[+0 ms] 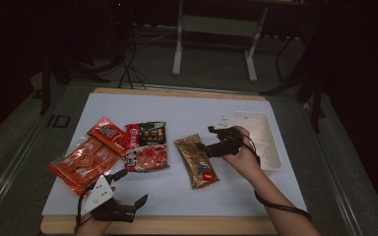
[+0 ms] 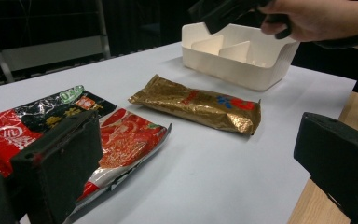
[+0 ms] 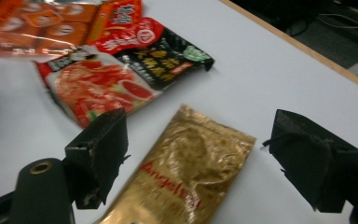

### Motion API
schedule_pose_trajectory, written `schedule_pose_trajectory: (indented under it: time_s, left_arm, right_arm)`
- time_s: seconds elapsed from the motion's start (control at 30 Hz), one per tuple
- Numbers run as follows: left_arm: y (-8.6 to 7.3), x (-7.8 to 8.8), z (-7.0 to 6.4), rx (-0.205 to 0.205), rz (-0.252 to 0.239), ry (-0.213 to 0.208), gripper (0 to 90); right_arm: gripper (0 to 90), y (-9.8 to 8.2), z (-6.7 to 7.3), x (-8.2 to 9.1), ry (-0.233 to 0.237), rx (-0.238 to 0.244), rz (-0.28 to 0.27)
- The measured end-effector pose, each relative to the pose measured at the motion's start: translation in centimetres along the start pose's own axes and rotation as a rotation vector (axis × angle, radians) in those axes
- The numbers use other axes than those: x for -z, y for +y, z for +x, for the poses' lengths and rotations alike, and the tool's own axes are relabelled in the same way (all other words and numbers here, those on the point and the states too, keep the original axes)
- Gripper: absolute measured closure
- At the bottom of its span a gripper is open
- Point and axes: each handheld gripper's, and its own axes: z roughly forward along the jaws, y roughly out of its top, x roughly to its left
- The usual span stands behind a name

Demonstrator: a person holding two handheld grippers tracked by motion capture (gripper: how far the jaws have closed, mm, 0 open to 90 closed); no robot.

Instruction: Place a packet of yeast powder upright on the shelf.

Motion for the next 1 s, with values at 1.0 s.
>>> schedule_pose_trajectory:
  time_s: [1.0]
  left_arm:
    - [-0.1,-0.1,-0.1,-0.003,0.006,-0.012,1.8]
  right_arm:
    - [32.6,1.0,-3.9,-7.0,0.047,-0.049,0.216]
